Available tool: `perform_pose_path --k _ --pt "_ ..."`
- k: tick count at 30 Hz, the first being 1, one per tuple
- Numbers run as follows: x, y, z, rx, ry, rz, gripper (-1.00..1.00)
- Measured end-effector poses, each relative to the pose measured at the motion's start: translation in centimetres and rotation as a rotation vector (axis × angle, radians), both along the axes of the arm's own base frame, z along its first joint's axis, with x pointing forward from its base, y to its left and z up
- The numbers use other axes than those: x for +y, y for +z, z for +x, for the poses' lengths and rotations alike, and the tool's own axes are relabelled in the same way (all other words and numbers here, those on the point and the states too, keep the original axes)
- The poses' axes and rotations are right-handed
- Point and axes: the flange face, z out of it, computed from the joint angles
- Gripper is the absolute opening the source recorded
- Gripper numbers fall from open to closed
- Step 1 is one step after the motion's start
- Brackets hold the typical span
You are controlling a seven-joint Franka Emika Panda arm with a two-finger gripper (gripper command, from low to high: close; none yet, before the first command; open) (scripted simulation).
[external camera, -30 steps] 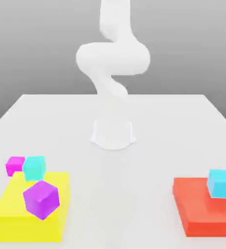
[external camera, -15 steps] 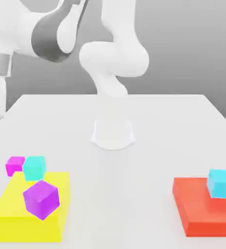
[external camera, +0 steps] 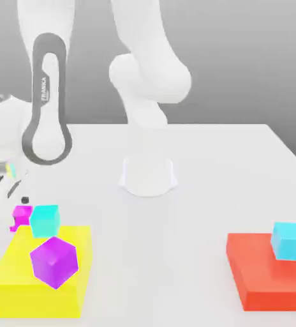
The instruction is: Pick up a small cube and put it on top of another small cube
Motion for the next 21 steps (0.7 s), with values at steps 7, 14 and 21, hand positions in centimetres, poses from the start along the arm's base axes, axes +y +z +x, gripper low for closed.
perform_pose_path --k 7,14,21 --pt "0.0 0.5 0.0 -0.001 -0.001 0.000 -1.00" --pt "-0.8 7.1 1.5 -0.033 0.015 -0.023 -1.00" --pt "7.9 13.0 16.9 -0.142 0.216 -0.029 -1.00"
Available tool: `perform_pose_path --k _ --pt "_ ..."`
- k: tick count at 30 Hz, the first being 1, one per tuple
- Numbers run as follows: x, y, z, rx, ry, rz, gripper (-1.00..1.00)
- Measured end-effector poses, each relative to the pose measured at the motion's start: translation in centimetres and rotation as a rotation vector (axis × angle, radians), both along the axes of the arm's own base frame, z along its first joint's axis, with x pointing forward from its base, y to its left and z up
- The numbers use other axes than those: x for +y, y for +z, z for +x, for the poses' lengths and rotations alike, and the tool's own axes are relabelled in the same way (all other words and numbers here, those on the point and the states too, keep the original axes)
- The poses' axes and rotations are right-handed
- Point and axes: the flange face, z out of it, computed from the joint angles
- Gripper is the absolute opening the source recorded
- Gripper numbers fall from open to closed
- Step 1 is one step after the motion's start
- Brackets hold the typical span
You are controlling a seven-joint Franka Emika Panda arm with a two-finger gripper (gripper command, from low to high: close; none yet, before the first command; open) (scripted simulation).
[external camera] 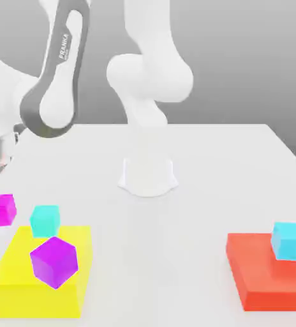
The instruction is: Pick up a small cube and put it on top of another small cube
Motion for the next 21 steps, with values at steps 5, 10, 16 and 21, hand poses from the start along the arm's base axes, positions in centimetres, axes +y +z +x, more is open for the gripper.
perform_pose_path --k 5,10,16,21 --pt "13.4 2.4 7.4 -0.003 0.139 0.038 -1.00" --pt "29.9 4.1 9.2 0.034 0.291 0.060 -1.00" --pt "48.4 5.8 3.8 0.088 0.453 0.050 -1.00" --pt "54.0 3.8 -1.1 0.136 0.473 -0.012 -1.00"
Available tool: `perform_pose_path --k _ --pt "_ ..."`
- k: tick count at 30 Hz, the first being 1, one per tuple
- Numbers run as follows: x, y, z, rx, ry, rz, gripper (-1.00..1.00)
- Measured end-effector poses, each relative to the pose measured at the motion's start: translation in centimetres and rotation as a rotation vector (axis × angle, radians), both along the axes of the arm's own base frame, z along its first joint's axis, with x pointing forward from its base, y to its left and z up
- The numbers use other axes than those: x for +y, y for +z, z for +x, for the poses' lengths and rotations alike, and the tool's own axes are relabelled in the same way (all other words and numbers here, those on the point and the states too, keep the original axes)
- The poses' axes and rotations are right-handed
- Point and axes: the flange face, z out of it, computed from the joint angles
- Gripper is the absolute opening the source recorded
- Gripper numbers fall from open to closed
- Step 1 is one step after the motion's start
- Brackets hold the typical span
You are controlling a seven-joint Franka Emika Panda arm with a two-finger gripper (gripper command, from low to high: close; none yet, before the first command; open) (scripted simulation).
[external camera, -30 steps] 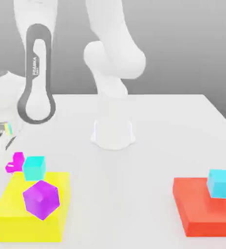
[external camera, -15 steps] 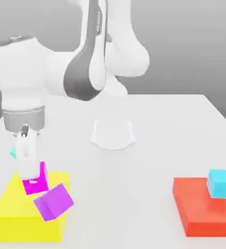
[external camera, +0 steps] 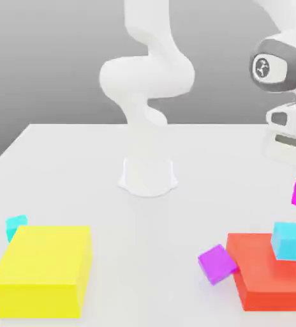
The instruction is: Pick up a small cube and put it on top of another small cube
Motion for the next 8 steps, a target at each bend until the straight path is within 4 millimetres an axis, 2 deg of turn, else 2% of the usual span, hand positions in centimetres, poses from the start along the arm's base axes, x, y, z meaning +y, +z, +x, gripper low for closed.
perform_pose_path --k 4,5,8 --pt "-0.1 -4.2 -0.1 0.002 -0.008 -0.010 -1.00" --pt "-0.1 -5.3 -0.2 0.003 -0.006 -0.010 1.00" --pt "-0.1 -5.3 -0.2 0.003 -0.006 -0.010 1.00"
